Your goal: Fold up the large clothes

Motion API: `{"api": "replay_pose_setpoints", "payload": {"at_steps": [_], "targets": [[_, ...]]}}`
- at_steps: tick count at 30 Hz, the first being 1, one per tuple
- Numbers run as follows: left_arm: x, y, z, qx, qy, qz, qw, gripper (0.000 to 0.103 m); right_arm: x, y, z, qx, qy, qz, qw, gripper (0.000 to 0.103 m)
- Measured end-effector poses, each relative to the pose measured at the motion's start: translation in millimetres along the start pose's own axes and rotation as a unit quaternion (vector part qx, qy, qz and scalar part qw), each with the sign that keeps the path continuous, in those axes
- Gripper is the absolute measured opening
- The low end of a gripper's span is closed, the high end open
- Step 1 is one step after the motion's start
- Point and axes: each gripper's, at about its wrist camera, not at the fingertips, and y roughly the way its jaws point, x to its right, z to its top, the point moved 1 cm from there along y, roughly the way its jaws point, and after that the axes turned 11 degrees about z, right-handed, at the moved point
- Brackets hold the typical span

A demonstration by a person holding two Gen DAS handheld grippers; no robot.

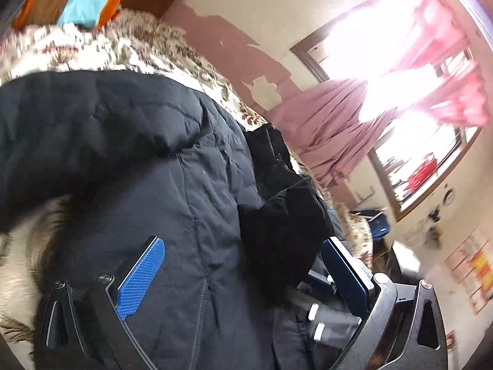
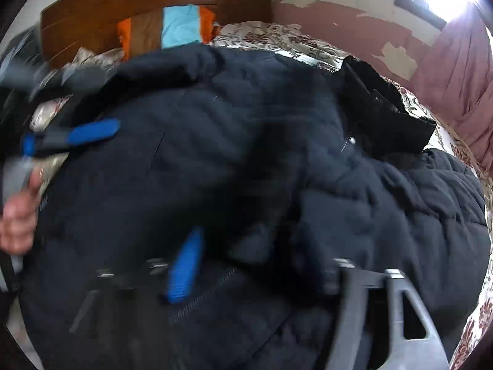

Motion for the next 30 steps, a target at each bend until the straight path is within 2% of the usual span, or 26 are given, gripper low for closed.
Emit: {"api": "replay_pose_setpoints", "payload": {"at_steps": [3, 6, 7, 8, 9, 10, 14, 16, 17, 18, 19, 20, 22, 24, 26, 29, 30], "targets": [[7.9, 13.0, -2.5, -0.008, 0.024, 0.008, 0.9997, 0.103, -13.6, -19.9, -30.7, -0.009, -0.017, -0.003, 1.000, 0.068], [19.3, 21.1, -3.7, -0.015, 0.041, -0.009, 0.9990, 0.103, -13.0, -52.5, -64.8, -0.008, 0.008, -0.003, 1.000, 0.068], [21.7, 25.9, -3.4, -0.020, 0.045, -0.004, 0.9988, 0.103, -12.5, -65.5, -81.1, -0.005, 0.023, -0.006, 1.000, 0.068], [23.2, 33.3, -3.6, -0.027, 0.050, 0.023, 0.9981, 0.103, -10.6, -76.0, -91.0, -0.002, 0.032, -0.011, 0.999, 0.069], [23.4, 39.3, -4.7, -0.036, 0.050, 0.053, 0.9967, 0.102, 0.8, -85.6, -87.1, -0.001, 0.037, -0.015, 0.999, 0.069], [22.9, 43.7, -5.6, -0.041, 0.052, 0.072, 0.9952, 0.102, 1.5, -97.6, -102.0, 0.003, 0.039, -0.032, 0.999, 0.069], [32.1, 47.3, -11.0, -0.032, 0.070, 0.105, 0.9915, 0.101, 19.6, -118.9, -110.4, 0.018, 0.047, -0.079, 0.996, 0.069], [35.2, 48.5, -11.6, -0.026, 0.078, 0.121, 0.9892, 0.078, 29.0, -125.7, -110.9, 0.037, 0.064, -0.092, 0.993, 0.069], [34.1, 48.7, -11.0, -0.025, 0.077, 0.136, 0.9874, 0.048, 34.8, -124.4, -106.9, 0.044, 0.072, -0.094, 0.992, 0.069], [32.9, 51.3, -10.0, -0.031, 0.071, 0.147, 0.9860, 0.026, 39.7, -126.0, -105.5, 0.052, 0.082, -0.096, 0.991, 0.069], [31.7, 51.7, -9.7, -0.030, 0.068, 0.153, 0.9854, 0.021, 44.8, -130.0, -106.7, 0.060, 0.094, -0.099, 0.989, 0.069], [30.6, 48.9, -8.2, -0.018, 0.067, 0.151, 0.9861, 0.009, 51.3, -128.1, -103.0, 0.065, 0.099, -0.103, 0.988, 0.069], [28.9, 38.2, -3.0, 0.008, 0.064, 0.130, 0.9894, 0.007, 60.9, -132.3, -99.6, 0.082, 0.109, -0.118, 0.984, 0.069], [39.4, 22.0, 1.0, 0.058, 0.081, 0.124, 0.9872, 0.006, 68.2, -131.8, -90.6, 0.094, 0.112, -0.130, 0.981, 0.069], [51.9, 4.7, 3.9, 0.116, 0.105, 0.136, 0.9784, 0.005, 79.2, -125.6, -78.0, 0.104, 0.109, -0.144, 0.978, 0.068], [62.1, -23.3, 10.3, 0.204, 0.125, 0.176, 0.9550, 0.005, 92.9, -124.5, -62.7, 0.117, 0.106, -0.171, 0.973, 0.068], [63.1, -26.9, 12.4, 0.217, 0.131, 0.185, 0.9494, 0.006, 98.9, -121.9, -56.4, 0.120, 0.109, -0.175, 0.971, 0.068]]}}
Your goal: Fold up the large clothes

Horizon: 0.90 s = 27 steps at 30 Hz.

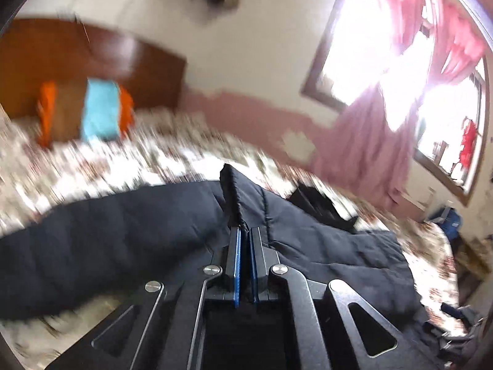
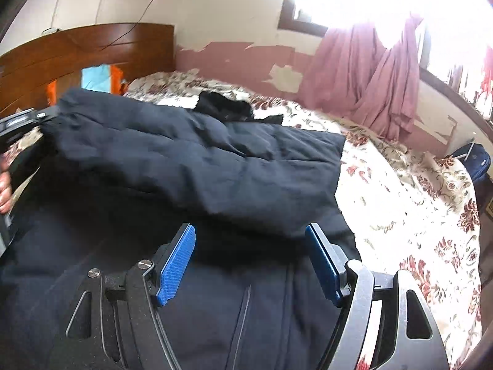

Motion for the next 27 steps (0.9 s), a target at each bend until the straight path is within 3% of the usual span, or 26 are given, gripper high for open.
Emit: {"api": "replay_pose_setpoints", "payload": {"at_steps": [3, 6, 9, 13, 16, 19, 21, 27], "targets": [[4.2, 13.4, 1.6, -0.005, 0.048, 0.045, 0.9978, 0.006, 6.1, 28.5, 19.9, 0.001, 0.004, -0.013, 1.000, 0.063], [9.9, 49.7, -13.3, -0.080, 0.089, 0.066, 0.9906, 0.006, 8.3, 57.9, 33.1, -0.007, 0.007, -0.014, 1.000, 0.061], [14.2, 75.3, -29.2, -0.131, 0.119, 0.079, 0.9810, 0.009, 7.7, 96.6, 39.9, -0.046, 0.006, -0.024, 0.999, 0.060], [16.2, 78.4, -32.2, -0.136, 0.124, 0.083, 0.9794, 0.014, 14.2, 152.2, 24.1, -0.144, 0.015, -0.025, 0.989, 0.061], [8.4, 78.1, -34.2, -0.145, 0.109, 0.067, 0.9811, 0.022, 8.8, 173.1, 17.6, -0.163, -0.003, -0.044, 0.986, 0.062], [-1.1, 64.8, -37.5, -0.148, 0.073, 0.048, 0.9852, 0.039, -1.6, 183.4, 13.8, -0.169, -0.031, -0.068, 0.983, 0.062], [-12.4, 47.3, -40.5, -0.142, 0.042, 0.030, 0.9885, 0.069, -3.2, 183.8, 13.7, -0.167, -0.034, -0.071, 0.983, 0.063], [-45.9, -3.6, -32.3, -0.126, -0.009, 0.011, 0.9919, 0.088, -6.3, 178.3, 7.2, -0.139, -0.030, -0.059, 0.988, 0.070]]}}
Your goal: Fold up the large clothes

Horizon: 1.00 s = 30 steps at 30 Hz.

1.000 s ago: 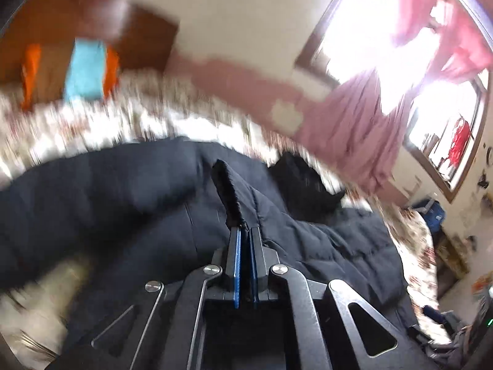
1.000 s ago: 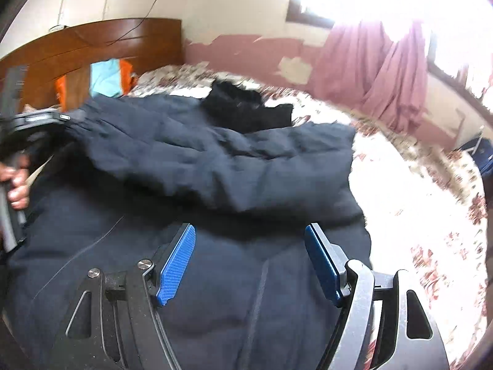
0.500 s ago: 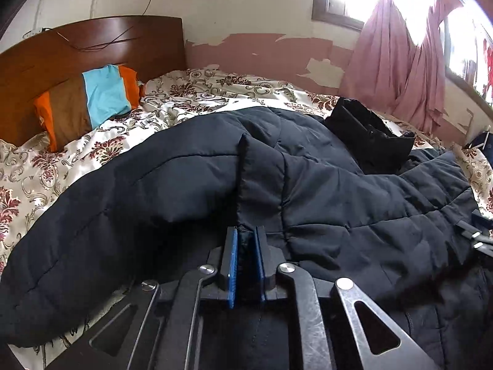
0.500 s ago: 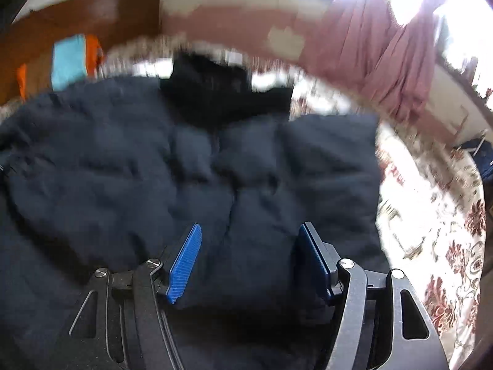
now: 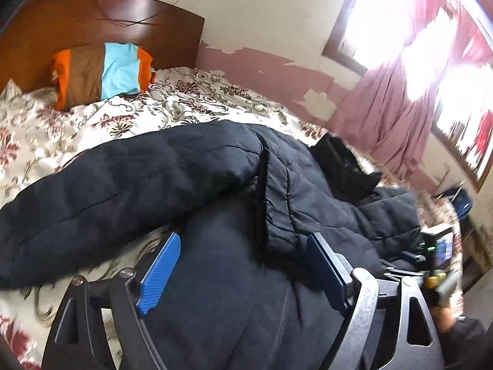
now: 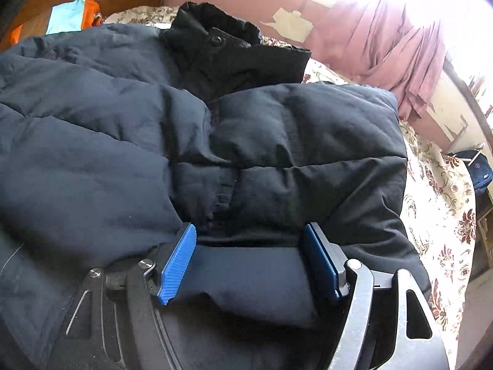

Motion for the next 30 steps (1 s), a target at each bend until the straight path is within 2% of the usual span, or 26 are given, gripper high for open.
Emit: {"api": "replay_pose_setpoints", "payload": {"at_steps": [2, 4, 6, 8, 11, 14, 16, 19, 23, 25, 26, 28, 29, 30], "targets": [[-21.6, -15.2, -9.1, 0.008, -0.030, -0.010, 0.9995, 0.094, -3.9, -6.8, -3.2, 0.006, -0.009, -0.008, 1.000, 0.073], [-43.8, -19.7, -17.4, 0.013, -0.055, -0.017, 0.9983, 0.095, -6.4, -12.5, -2.0, 0.014, -0.021, -0.019, 1.000, 0.077], [-69.4, -14.6, -18.1, -0.005, -0.083, -0.036, 0.9959, 0.095, -10.7, -23.1, -0.9, 0.023, -0.027, -0.015, 0.999, 0.079], [-96.5, -8.7, -15.5, -0.031, -0.131, -0.054, 0.9894, 0.095, -19.9, -42.7, 0.5, 0.039, -0.036, -0.007, 0.999, 0.082], [-137.8, -1.8, -20.3, -0.046, -0.221, -0.082, 0.9707, 0.096, -42.7, -73.7, 14.5, 0.076, -0.051, 0.030, 0.995, 0.091], [-166.4, 11.5, -31.4, -0.067, -0.295, -0.095, 0.9483, 0.097, -67.8, -88.9, 32.7, 0.101, -0.058, 0.061, 0.991, 0.092], [-176.5, 18.3, -38.7, -0.077, -0.321, -0.094, 0.9393, 0.097, -92.3, -93.8, 50.1, 0.106, -0.053, 0.100, 0.988, 0.092], [-185.0, 23.1, -40.5, -0.074, -0.348, -0.107, 0.9284, 0.097, -124.4, -94.1, 70.3, 0.117, -0.053, 0.137, 0.982, 0.092], [-190.9, 29.6, -34.5, -0.077, -0.341, -0.104, 0.9311, 0.097, -156.3, -84.6, 81.7, 0.146, -0.052, 0.145, 0.977, 0.092], [-199.8, 32.6, -30.3, -0.072, -0.345, -0.104, 0.9302, 0.097, -168.3, -67.1, 88.6, 0.146, -0.025, 0.154, 0.977, 0.092], [-207.4, 34.5, -28.6, -0.066, -0.356, -0.102, 0.9267, 0.096, -172.8, -62.7, 87.5, 0.143, -0.014, 0.160, 0.977, 0.092], [-222.7, 38.9, -29.3, -0.061, -0.389, -0.105, 0.9134, 0.096, -179.5, -44.8, 87.7, 0.129, 0.020, 0.177, 0.975, 0.092], [-229.9, 41.9, -28.4, -0.060, -0.402, -0.107, 0.9076, 0.091, -181.3, -36.6, 87.3, 0.124, 0.031, 0.181, 0.975, 0.092], [-233.8, 42.8, -27.2, -0.059, -0.402, -0.103, 0.9081, 0.085, -184.3, -26.7, 85.3, 0.115, 0.039, 0.184, 0.975, 0.092]]}}
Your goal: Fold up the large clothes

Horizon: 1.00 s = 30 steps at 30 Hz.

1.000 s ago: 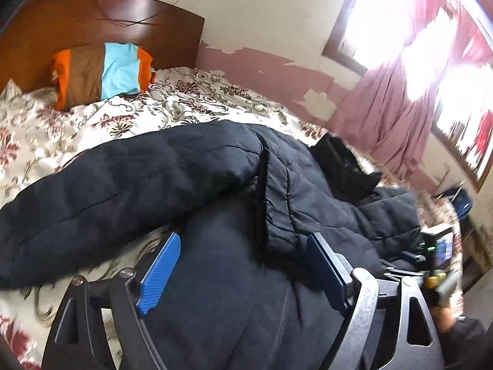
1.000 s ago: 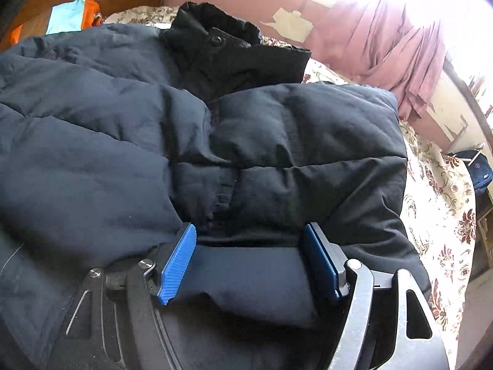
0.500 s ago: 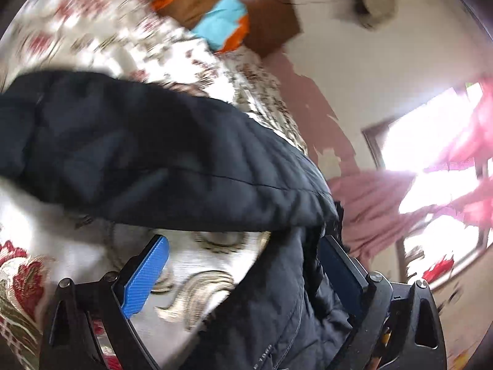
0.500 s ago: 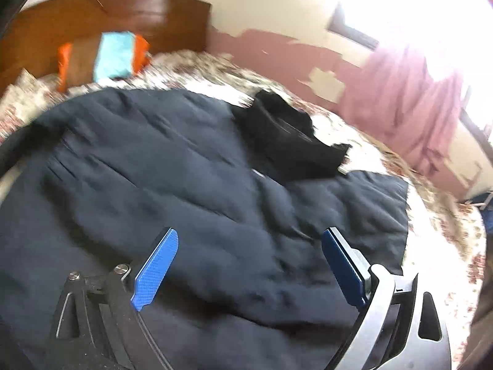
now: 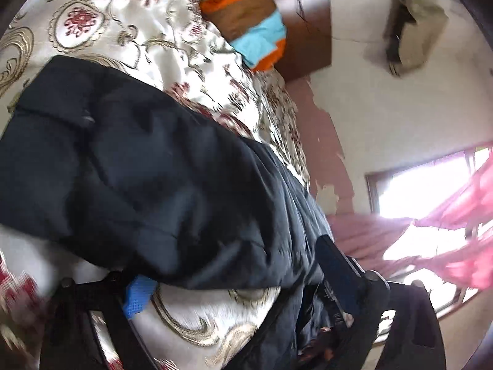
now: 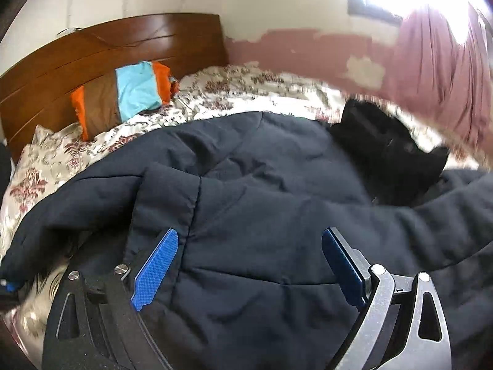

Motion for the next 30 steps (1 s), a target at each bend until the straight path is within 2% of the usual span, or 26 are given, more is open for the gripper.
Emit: {"api": "replay_pose_setpoints", "payload": {"at_steps": [1, 2, 3, 4, 6, 7, 11, 13, 17, 20, 21, 23, 26, 29, 30], "targets": [[0.9, 1.1, 4.0, 0.004, 0.008, 0.007, 0.9999, 0.081, 1.2, 12.0, -3.7, -0.012, 0.006, 0.002, 1.000, 0.092], [2.9, 0.9, 7.4, 0.015, 0.023, 0.021, 0.9994, 0.071, 1.1, 17.5, -8.4, -0.016, 0.011, 0.005, 1.000, 0.094], [4.1, 0.0, 9.9, 0.026, 0.033, 0.030, 0.9986, 0.057, 2.4, 20.1, -11.9, -0.015, 0.015, 0.006, 1.000, 0.099], [5.1, -0.8, 10.9, 0.036, 0.040, 0.038, 0.9978, 0.048, 5.6, 21.1, -15.2, -0.009, 0.022, 0.007, 1.000, 0.100], [6.1, -3.5, 14.3, 0.057, 0.052, 0.048, 0.9958, 0.011, 11.1, 21.4, -19.2, -0.007, 0.033, 0.015, 0.999, 0.100], [7.8, -6.5, 16.4, 0.070, 0.059, 0.051, 0.9945, 0.008, 12.3, 21.3, -19.1, -0.008, 0.038, 0.020, 0.999, 0.100], [29.0, -36.6, 20.8, 0.144, 0.101, 0.023, 0.9840, 0.006, 16.4, 2.2, -16.7, -0.009, 0.035, 0.024, 0.999, 0.100], [48.3, -55.0, 19.5, 0.182, 0.138, 0.006, 0.9735, 0.006, 16.6, -15.6, -14.9, -0.003, 0.023, 0.028, 0.999, 0.100], [95.7, -91.7, 8.5, 0.249, 0.210, -0.030, 0.9450, 0.006, 24.3, -60.3, -8.9, 0.027, 0.012, 0.047, 0.998, 0.100], [131.1, -113.8, -12.5, 0.277, 0.261, -0.066, 0.9223, 0.006, 34.4, -90.0, -7.1, 0.042, 0.022, 0.067, 0.997, 0.100], [144.8, -120.0, -23.5, 0.285, 0.284, -0.077, 0.9123, 0.006, 38.4, -100.6, -6.5, 0.051, 0.024, 0.070, 0.996, 0.100], [171.6, -129.8, -50.2, 0.295, 0.331, -0.102, 0.8907, 0.006, 48.6, -120.6, -5.9, 0.065, 0.031, 0.073, 0.995, 0.100], [200.4, -134.4, -84.7, 0.273, 0.391, -0.143, 0.8675, 0.006, 67.7, -146.6, -6.5, 0.074, 0.047, 0.078, 0.993, 0.101], [228.1, -130.0, -127.2, 0.247, 0.460, -0.152, 0.8389, 0.006, 93.3, -170.9, -13.3, 0.081, 0.069, 0.069, 0.992, 0.101], [234.1, -127.5, -140.0, 0.237, 0.477, -0.155, 0.8320, 0.007, 98.1, -175.1, -16.3, 0.082, 0.073, 0.065, 0.992, 0.101]]}}
